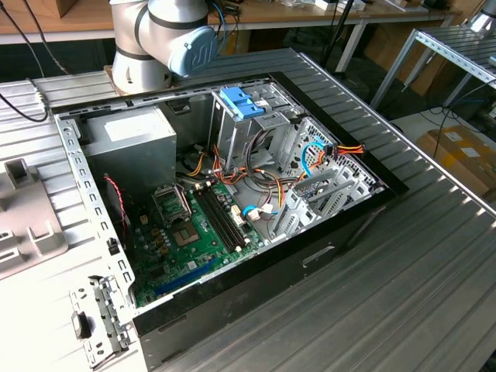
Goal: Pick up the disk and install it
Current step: 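Pick up the disk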
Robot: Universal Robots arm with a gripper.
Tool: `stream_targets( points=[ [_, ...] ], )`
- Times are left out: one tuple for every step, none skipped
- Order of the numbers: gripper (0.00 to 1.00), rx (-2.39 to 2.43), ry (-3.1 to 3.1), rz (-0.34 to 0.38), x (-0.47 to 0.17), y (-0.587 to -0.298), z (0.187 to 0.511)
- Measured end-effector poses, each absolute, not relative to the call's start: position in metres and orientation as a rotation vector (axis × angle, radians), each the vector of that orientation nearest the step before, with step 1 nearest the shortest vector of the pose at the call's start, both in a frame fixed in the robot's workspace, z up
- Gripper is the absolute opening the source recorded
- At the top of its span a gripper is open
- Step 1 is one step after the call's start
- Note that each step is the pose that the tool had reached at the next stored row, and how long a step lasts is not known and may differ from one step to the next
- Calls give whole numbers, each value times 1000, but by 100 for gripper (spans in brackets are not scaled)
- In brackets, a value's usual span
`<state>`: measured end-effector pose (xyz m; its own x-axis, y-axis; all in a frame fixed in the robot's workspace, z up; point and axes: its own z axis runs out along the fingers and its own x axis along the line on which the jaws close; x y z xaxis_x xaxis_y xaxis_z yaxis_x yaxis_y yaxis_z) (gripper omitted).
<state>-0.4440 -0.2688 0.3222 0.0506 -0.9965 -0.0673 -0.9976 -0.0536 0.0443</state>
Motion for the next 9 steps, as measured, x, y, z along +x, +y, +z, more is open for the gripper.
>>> stream_targets(
  points=[
    [36, -2266, 2151, 125, -444, -269, 323],
    [36, -2266, 2151, 125, -444, -269, 323],
    [36, -2266, 2150, 125, -444, -269, 323],
    [36, -2266, 2150, 126, -444, -269, 324],
    [36, -2265, 2150, 126, -444, -269, 324],
    [36, -2265, 2150, 126, -444, -269, 325],
    [36, -2265, 2150, 127, -444, -269, 325],
    [36, -2265, 2150, 127, -444, -269, 326],
    [36, -2265, 2149, 127, -444, -269, 326]
  ],
)
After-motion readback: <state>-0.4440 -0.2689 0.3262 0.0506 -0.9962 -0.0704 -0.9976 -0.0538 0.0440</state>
